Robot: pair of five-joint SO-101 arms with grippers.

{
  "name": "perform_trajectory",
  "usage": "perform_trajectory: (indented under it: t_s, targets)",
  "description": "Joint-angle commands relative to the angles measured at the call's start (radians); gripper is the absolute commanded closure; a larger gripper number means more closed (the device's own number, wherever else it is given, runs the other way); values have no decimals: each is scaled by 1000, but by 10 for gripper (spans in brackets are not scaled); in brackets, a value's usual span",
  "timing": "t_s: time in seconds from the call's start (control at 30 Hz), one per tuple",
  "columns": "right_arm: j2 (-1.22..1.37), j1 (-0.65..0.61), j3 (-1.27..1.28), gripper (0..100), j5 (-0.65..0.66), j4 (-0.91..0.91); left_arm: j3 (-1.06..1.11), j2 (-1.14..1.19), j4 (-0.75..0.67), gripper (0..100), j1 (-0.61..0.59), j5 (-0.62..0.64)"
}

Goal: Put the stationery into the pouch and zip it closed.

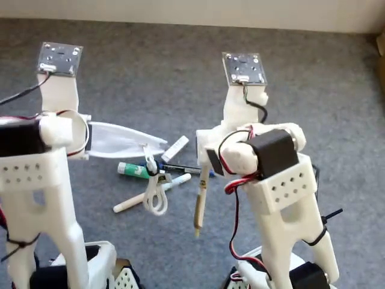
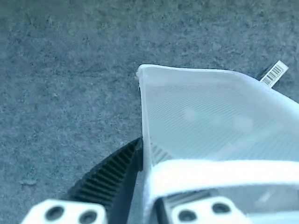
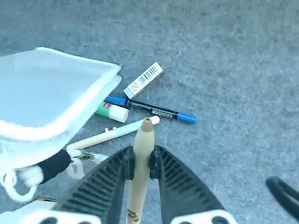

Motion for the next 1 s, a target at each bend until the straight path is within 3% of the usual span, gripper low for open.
perform_trajectory:
  t_s: [0.0, 0.23, 0.67, 0.97]
  targets:
    - [-18, -12, -119, 994, 11, 16, -53, 21, 3, 993, -7, 0]
    - [-18, -73, -294, 994, 11, -62, -51, 27, 3, 993, -4, 2]
    - [-18, -268, -314, 994, 11, -291, -50, 24, 5, 993, -7, 2]
    - [-18, -278, -314, 994, 11, -516, -48, 24, 3, 993, -7, 2]
